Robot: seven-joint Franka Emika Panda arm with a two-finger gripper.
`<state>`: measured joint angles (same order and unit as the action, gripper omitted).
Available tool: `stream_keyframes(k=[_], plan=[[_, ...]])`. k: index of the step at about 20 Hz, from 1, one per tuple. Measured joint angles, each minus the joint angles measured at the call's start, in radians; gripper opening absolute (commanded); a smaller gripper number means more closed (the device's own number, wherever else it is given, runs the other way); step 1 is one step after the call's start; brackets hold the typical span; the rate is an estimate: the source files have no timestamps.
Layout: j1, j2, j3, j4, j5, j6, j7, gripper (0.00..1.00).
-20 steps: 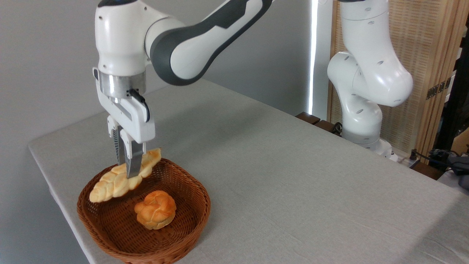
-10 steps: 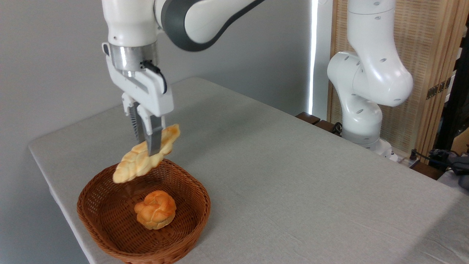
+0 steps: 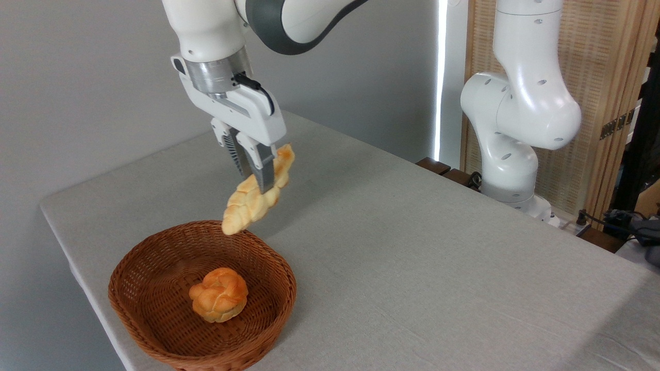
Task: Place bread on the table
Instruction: 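Carry the bread roll away from the basket over the table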
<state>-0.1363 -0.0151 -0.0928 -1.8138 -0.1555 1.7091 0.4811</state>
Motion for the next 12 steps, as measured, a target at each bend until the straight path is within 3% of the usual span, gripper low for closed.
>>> stream_keyframes(k=[4, 6, 10, 12], plan=[[0.0, -0.021, 0.0, -0.05, -0.035, -0.045, -0.011, 0.45], [-0.002, -0.027, 0.0, -0.066, -0.05, -0.063, -0.011, 0.52], [-0.009, -0.029, -0.005, -0.081, -0.057, -0.072, -0.012, 0.52], [-0.015, -0.029, -0.006, -0.087, -0.057, -0.072, -0.012, 0.58]])
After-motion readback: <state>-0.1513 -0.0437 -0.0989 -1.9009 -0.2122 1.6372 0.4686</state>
